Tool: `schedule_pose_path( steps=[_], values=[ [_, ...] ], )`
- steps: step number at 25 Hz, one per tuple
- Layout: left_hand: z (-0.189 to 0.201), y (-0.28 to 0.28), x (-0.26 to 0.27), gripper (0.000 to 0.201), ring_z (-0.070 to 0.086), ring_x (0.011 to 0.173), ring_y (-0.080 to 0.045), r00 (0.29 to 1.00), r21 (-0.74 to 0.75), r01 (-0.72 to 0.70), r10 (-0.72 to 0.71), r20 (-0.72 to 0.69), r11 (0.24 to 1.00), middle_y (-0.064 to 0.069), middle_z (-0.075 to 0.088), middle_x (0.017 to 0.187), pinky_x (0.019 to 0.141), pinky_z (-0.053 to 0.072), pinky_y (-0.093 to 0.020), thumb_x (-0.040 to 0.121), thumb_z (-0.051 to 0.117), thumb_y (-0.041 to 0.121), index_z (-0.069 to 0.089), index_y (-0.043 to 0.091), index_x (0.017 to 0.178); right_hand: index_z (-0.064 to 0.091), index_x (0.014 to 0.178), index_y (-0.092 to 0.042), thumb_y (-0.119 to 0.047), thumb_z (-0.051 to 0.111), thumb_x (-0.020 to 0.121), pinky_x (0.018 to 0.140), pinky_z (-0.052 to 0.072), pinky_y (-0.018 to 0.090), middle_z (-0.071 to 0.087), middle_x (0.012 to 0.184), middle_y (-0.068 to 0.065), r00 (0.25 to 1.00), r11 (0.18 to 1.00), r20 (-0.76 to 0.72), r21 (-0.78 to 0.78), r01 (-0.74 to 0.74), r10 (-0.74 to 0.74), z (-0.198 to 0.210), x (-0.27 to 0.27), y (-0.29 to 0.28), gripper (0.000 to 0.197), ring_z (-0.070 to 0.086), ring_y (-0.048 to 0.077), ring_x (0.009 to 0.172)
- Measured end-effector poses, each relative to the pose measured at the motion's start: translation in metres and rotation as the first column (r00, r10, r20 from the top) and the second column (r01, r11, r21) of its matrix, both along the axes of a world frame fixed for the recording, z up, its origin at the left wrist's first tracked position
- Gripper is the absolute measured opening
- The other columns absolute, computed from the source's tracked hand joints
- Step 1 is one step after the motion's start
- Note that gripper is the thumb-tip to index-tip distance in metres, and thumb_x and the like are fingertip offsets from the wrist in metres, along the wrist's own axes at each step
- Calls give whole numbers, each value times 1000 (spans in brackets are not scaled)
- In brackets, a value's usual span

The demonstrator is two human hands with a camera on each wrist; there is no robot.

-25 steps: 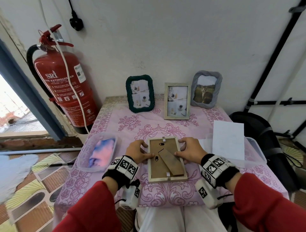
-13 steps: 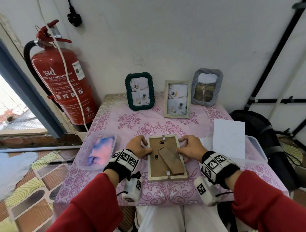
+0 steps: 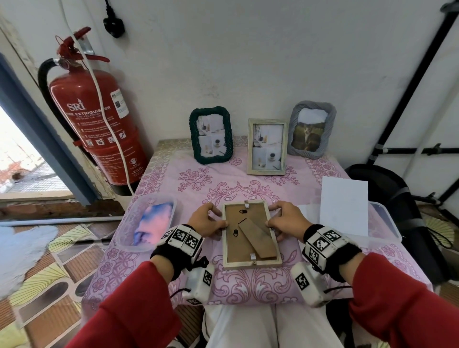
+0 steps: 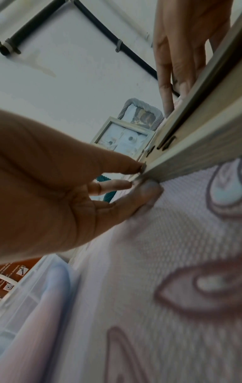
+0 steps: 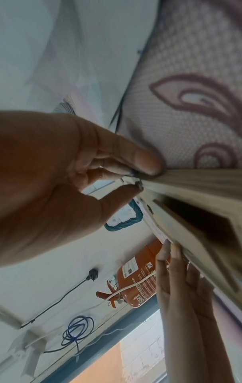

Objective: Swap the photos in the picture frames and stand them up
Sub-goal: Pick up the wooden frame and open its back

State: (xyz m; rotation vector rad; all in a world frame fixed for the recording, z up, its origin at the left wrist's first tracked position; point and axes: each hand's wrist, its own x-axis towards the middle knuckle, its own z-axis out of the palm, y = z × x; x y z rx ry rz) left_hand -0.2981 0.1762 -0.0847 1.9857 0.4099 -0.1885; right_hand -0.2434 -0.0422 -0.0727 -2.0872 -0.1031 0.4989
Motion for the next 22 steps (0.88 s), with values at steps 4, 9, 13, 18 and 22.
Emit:
schedule_pose_path(
  steps=[4,9,13,18,22],
  values=[
    [5,-2,-16,36,59,75,-16,991,200,71,-92,94,977,-6,61,86,73,52,-31,77,74,20,54,11,105,54,117,-5,-10,65,81,77,45,28,60,94,10,976,984,194,-167,-65,97,2,7,1,38,58,22,86],
    [22,-23,-36,29,52,95,-18,777,470,490,-613,146,734,-6,60,100,84,41,-25,69,81,29,71,15,93,65,111,-9,-11,61,84,92,40,29,59,112,15,881,938,388,-310,-153,272,14,20,21,28,52,26,108],
    [16,-35,-46,42,45,106,-14,689,526,587,-721,73,615,-4,54,111,95,35,-23,65,83,34,70,22,104,61,117,-9,-22,64,85,94,42,30,61,119,14,862,869,323,-438,-230,391,22,28,36,35,54,27,114],
    [11,-32,-50,42,44,109,-19,698,545,565,-712,84,619,-3,49,114,100,34,-31,70,78,38,67,27,109,65,103,-12,-37,68,81,84,47,33,64,109,10,839,814,341,-550,-188,424,24,34,44,34,59,26,102],
    [11,-34,-51,43,42,110,-18,702,570,565,-711,47,596,-2,47,115,100,33,-31,72,76,42,64,28,110,67,97,-14,-41,70,78,78,47,31,64,106,7,817,774,362,-614,-153,449,22,36,49,33,60,25,99]
  ],
)
